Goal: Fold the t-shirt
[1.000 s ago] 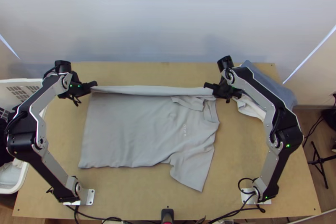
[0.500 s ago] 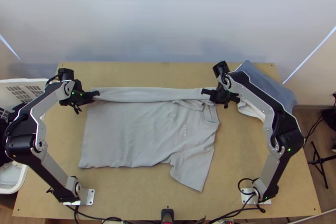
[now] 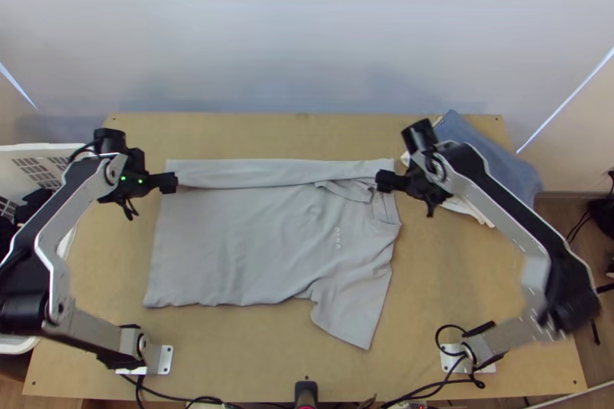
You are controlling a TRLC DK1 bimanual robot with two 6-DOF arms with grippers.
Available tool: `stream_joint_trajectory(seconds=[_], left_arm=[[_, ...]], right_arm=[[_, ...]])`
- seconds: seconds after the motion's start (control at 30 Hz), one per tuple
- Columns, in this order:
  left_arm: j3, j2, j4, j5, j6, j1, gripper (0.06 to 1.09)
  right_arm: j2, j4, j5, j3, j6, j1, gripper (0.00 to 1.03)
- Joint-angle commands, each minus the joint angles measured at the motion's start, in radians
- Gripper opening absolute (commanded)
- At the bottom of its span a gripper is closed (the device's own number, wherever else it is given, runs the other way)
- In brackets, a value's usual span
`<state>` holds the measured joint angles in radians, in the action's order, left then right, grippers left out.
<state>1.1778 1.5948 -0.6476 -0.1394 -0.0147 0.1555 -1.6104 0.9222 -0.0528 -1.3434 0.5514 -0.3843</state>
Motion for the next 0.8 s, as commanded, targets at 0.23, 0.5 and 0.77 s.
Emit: stream_joint_trajectory(seconds=[0.23, 0.5, 0.77], left_arm=[[0.003, -0.231, -0.124, -0.103, -0.053, -0.04, 1.05], [0.016, -0.285, -0.149, -0.103, -0.11, -0.076, 1.05], [0.003, -0.326, -0.156, -0.103, -0.163, -0.079, 1.05]], right_arm=[[0.529, 0.092, 0.004, 0.26, 0.021, 0.004, 0.93], [0.822, 0.072, 0.061, 0.538, 0.041, -0.022, 0.92], [0.926, 0.026, 0.226, 0.75, 0.237, -0.134, 0.99]])
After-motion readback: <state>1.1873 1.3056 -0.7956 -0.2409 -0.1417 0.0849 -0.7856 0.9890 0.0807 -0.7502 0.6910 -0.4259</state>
